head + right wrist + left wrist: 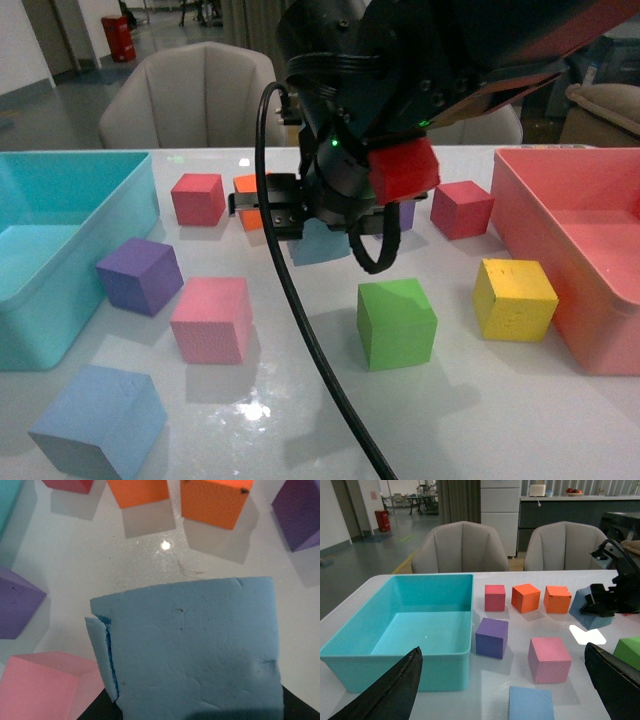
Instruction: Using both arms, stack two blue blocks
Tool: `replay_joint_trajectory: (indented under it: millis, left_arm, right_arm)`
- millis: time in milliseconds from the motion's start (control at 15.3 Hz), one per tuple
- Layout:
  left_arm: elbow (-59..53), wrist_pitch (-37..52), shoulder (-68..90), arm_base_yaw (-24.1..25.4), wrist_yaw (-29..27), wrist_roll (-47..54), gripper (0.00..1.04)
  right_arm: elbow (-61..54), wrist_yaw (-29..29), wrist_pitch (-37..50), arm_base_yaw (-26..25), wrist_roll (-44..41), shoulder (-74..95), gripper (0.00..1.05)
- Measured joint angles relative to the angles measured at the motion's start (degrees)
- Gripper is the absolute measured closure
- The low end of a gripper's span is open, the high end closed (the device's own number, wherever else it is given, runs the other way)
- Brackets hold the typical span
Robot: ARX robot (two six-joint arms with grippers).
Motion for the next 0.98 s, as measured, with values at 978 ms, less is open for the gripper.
replay_joint_trajectory:
  millis: [978]
  left_arm:
    - [0.02, 0.00, 0.00, 0.00, 0.00, 0.00, 0.07]
  right_arm:
    - [23.74, 0.57, -13.35, 0.44, 9.64, 18.29, 0.61]
